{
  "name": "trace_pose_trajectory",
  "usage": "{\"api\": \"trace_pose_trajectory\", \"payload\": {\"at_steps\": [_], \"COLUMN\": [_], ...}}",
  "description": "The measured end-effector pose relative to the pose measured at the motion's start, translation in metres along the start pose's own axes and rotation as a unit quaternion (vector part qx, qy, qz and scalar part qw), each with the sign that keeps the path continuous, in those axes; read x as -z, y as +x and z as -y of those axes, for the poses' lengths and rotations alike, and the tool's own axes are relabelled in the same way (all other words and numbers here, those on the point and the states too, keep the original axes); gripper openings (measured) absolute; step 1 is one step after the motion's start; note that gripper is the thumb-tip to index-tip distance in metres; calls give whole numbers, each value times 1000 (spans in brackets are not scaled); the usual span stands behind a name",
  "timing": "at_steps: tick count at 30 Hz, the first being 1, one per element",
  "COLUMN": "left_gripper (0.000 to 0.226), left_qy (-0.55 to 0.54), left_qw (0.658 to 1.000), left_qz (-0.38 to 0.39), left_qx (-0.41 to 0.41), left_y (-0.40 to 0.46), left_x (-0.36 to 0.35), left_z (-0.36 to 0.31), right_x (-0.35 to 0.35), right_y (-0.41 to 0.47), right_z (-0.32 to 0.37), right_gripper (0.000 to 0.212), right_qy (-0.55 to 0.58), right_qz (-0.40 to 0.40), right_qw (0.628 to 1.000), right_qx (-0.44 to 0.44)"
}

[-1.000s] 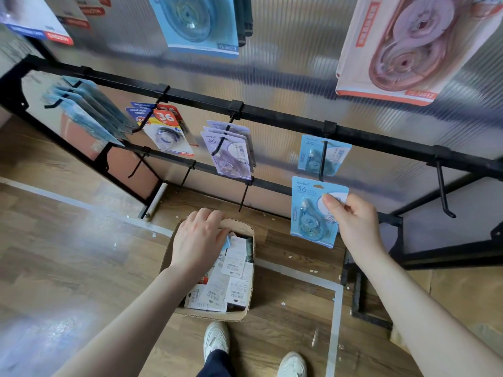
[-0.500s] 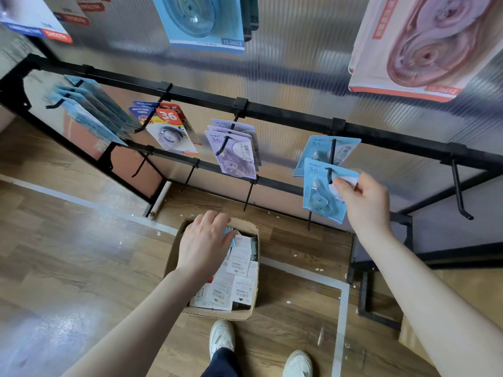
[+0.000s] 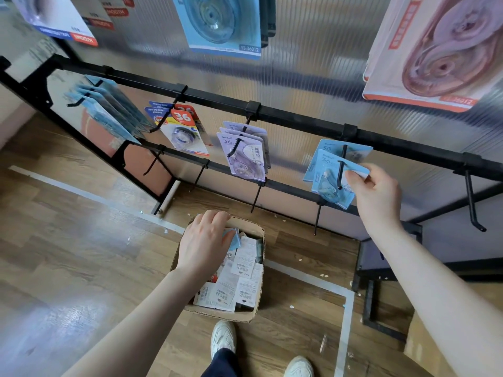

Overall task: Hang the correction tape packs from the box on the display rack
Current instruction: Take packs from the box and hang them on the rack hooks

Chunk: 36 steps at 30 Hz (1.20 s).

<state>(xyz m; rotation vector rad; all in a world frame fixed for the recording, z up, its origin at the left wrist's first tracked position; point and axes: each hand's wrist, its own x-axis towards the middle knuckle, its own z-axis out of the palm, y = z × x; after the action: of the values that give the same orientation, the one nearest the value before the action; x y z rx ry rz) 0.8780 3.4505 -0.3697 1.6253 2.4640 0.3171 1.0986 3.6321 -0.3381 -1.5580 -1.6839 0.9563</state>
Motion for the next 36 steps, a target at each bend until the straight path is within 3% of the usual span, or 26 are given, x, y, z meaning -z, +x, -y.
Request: {"api": "trace_pose_trajectory", "payload": {"at_steps": [6,13,19,28,36], "left_gripper": [29,31,41,45,57], "left_qy": [-9,29,51,35,39], "left_qw": [1000,998,996,995,997], "left_qz": [-11,-63,-61,-42,-21], "left_qx": [22,10,40,84,68], "left_y": [-11,-36,-56,-75,-79], "left_x": [13,23,25,22,21], "left_z": [-9,-13,-4,42,111], "right_x": [6,20,14,-39,-108], "right_y": [-9,-34,-58,-91,-111], "right_z": [-9,-19,-24,-2,21], "right_gripper": [31,40,44,38,42], "right_qy": [-116,-208,-248,-265,-321], "right_qz": [-35,-3,36,104,162], "right_qw": [992,975,961,943,918], "right_qx": [31,78,118,169,167]}}
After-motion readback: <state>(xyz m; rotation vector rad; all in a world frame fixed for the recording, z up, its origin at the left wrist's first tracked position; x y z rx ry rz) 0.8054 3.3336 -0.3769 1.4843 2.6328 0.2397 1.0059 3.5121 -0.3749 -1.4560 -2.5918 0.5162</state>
